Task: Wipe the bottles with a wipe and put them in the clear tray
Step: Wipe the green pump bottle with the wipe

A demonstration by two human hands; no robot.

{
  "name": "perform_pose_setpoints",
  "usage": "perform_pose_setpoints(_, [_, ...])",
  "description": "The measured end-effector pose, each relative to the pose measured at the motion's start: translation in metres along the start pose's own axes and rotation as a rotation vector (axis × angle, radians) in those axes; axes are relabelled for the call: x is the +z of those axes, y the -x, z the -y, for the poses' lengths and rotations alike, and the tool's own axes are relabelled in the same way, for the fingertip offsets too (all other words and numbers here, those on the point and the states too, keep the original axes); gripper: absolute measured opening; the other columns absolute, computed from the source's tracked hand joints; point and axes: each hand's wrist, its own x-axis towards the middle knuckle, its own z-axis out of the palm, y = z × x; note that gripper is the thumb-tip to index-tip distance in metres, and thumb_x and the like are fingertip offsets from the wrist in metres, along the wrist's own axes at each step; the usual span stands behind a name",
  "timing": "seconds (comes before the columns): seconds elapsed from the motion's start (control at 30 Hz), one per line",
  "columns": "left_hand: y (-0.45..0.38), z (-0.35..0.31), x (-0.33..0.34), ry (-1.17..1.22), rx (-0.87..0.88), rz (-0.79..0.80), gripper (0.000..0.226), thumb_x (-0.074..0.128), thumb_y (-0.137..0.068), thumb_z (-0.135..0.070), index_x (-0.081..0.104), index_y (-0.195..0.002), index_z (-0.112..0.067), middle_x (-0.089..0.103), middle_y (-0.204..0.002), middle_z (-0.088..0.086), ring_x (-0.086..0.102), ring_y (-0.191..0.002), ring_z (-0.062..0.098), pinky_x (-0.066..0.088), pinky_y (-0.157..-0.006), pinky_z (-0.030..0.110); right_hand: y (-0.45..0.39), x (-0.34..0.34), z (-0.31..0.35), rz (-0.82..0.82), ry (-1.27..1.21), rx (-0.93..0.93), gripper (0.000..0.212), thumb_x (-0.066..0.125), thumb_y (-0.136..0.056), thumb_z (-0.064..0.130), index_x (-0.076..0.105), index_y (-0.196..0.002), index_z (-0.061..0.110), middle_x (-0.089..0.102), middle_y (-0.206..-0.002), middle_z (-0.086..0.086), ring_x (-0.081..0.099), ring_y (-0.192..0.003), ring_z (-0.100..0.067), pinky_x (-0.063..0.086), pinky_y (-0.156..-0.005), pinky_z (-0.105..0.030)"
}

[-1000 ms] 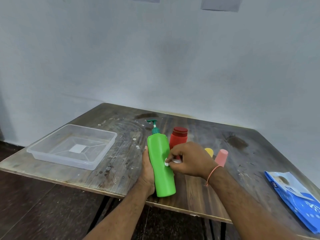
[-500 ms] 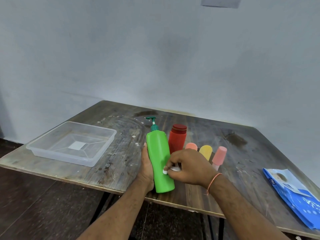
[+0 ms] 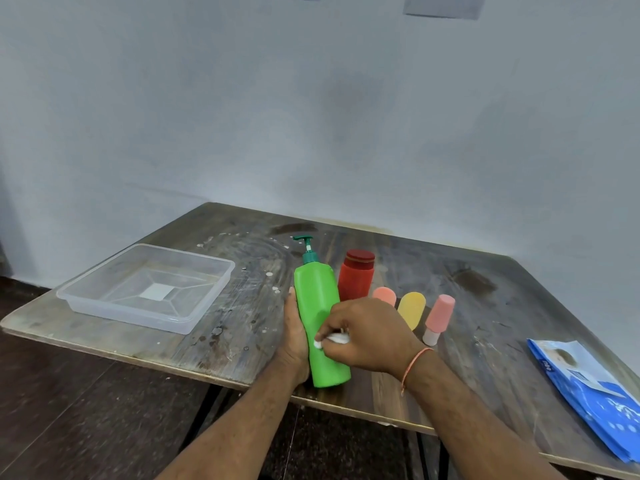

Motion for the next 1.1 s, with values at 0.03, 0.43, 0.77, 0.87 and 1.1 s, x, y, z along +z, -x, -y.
perform_pose_setpoints(0.03, [-0.001,0.000,0.000,0.013,0.008,0.008,0.080,0.027,-0.102,-0.069,0.080,-0.099,-0.008,0.075,-0.098,0.022,0.075,-0.087,0.033,0.062,-0.076,0.041,-0.003,0.002,0.001,-0.060,0.044,0.007,0.027,0.064,-0.089,0.052,0.084,-0.101,0.038,0.075,-0.093,0.016,0.070,-0.087,-0.006,0.057,-0.068,-0.034])
perform_pose_setpoints(0.43, [0.003,0.000,0.001,-0.010,-0.027,0.015,0.093,0.031,-0.090,-0.084,0.072,-0.108,-0.002,0.070,-0.093,0.025,0.069,-0.079,0.034,0.058,-0.072,0.039,0.028,0.017,0.013,-0.040,0.112,-0.047,0.024,0.062,-0.094,0.046,0.083,-0.104,0.040,0.068,-0.092,0.016,0.068,-0.081,-0.007,0.052,-0.057,-0.032])
perform_pose_setpoints(0.77, [0.002,0.002,0.000,0.043,-0.054,0.083,0.096,0.038,-0.084,-0.090,0.075,-0.098,-0.003,0.067,-0.090,0.025,0.067,-0.071,0.034,0.058,-0.066,0.037,0.055,0.026,0.013,-0.178,0.085,0.053,0.021,0.064,-0.099,0.049,0.081,-0.108,0.041,0.068,-0.097,0.018,0.068,-0.079,-0.005,0.051,-0.055,-0.028])
perform_pose_setpoints(0.87, [0.004,0.002,0.000,0.005,-0.022,0.038,0.090,0.029,-0.095,-0.081,0.076,-0.093,-0.004,0.072,-0.087,0.021,0.072,-0.073,0.030,0.061,-0.065,0.037,0.040,0.028,0.017,-0.248,0.103,0.098,0.021,0.064,-0.100,0.047,0.080,-0.111,0.039,0.067,-0.098,0.016,0.068,-0.078,-0.008,0.054,-0.057,-0.031])
perform_pose_setpoints(1.1, [0.003,0.001,0.002,0.006,-0.031,0.025,0.090,0.034,-0.088,-0.085,0.074,-0.100,-0.005,0.069,-0.089,0.024,0.067,-0.073,0.033,0.057,-0.067,0.037,0.043,0.031,0.030,-0.127,0.198,-0.035,0.020,0.063,-0.095,0.042,0.080,-0.103,0.039,0.060,-0.091,0.012,0.066,-0.070,-0.014,0.047,-0.049,-0.031])
